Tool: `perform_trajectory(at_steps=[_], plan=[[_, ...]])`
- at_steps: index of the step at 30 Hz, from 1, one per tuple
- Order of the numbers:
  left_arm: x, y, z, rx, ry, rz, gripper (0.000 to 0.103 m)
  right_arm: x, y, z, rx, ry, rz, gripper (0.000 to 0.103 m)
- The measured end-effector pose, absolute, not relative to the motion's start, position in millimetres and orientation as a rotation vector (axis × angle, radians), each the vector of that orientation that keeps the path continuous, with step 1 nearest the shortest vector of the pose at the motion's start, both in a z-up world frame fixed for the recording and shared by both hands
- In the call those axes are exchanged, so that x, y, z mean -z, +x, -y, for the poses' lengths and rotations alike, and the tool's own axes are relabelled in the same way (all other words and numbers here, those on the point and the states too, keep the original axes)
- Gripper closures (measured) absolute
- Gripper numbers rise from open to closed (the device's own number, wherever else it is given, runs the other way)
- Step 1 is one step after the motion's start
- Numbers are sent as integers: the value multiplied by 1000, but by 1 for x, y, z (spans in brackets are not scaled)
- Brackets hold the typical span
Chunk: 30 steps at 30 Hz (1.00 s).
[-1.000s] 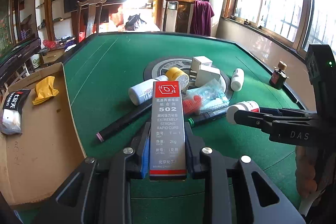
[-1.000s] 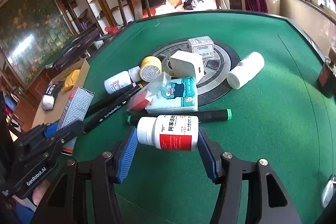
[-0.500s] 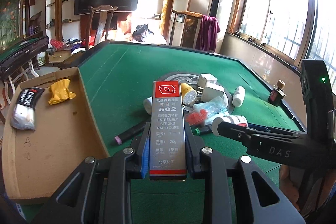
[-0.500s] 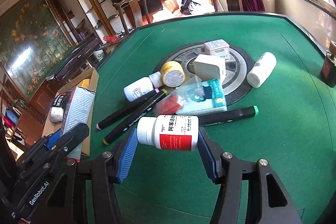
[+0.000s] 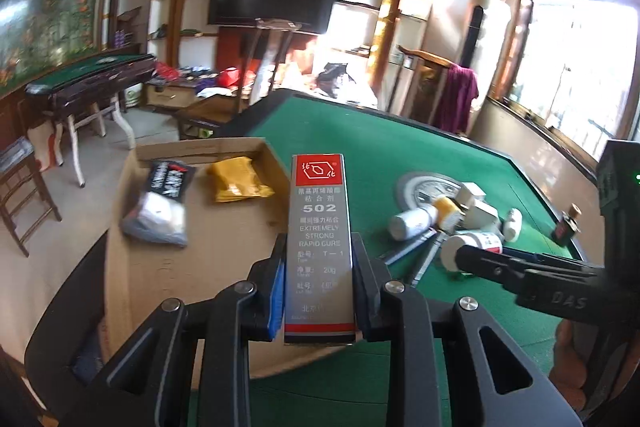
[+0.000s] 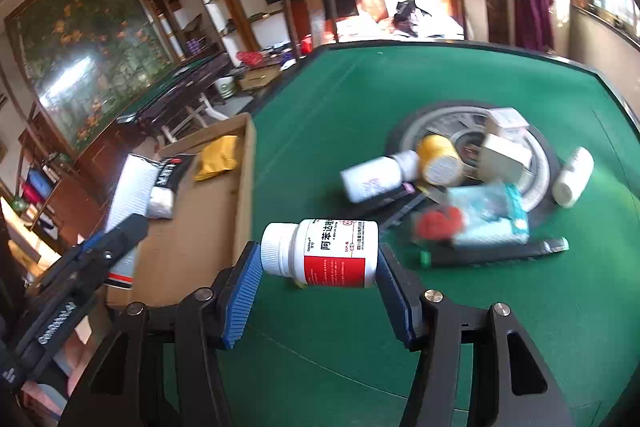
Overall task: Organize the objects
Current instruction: 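Lift the glue box with the left tool while the right tool lifts the pill bottle toward the tray, then lower the glue box with the left tool while the right tool lowers the pill bottle into the tray, release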
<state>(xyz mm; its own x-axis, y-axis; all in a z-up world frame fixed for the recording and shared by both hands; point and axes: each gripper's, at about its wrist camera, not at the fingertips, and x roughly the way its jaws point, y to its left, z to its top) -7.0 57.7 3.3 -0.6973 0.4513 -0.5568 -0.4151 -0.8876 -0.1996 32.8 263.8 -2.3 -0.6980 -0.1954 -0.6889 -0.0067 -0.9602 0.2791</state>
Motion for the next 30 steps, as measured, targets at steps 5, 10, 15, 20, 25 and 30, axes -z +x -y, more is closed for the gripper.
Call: perform_trajectory(at_steps=[5,10,15,20,25,30], plan=[[6,-38,-21,-2530,-967,185,76,-11,-2,-224,2643,1209,381,41],[22,-57,-2,-2490,-1080,270,76,-11,-44,-188,2561,1264,378,41],[28,-68,-6,-2478,-1128,276,76,-2,-92,-165,2479,1353,420,41],[33,-81,-16,-2474,-1191,265,76,13,-130,-142,2464,1433,377,41],[43,-97,-21,-2450,-1260,266,76,26,-153,-135,2451,1480,379,41],[45,-113,-22,-2449,-1302,281,76,29,-172,-134,2458,1494,371,41]])
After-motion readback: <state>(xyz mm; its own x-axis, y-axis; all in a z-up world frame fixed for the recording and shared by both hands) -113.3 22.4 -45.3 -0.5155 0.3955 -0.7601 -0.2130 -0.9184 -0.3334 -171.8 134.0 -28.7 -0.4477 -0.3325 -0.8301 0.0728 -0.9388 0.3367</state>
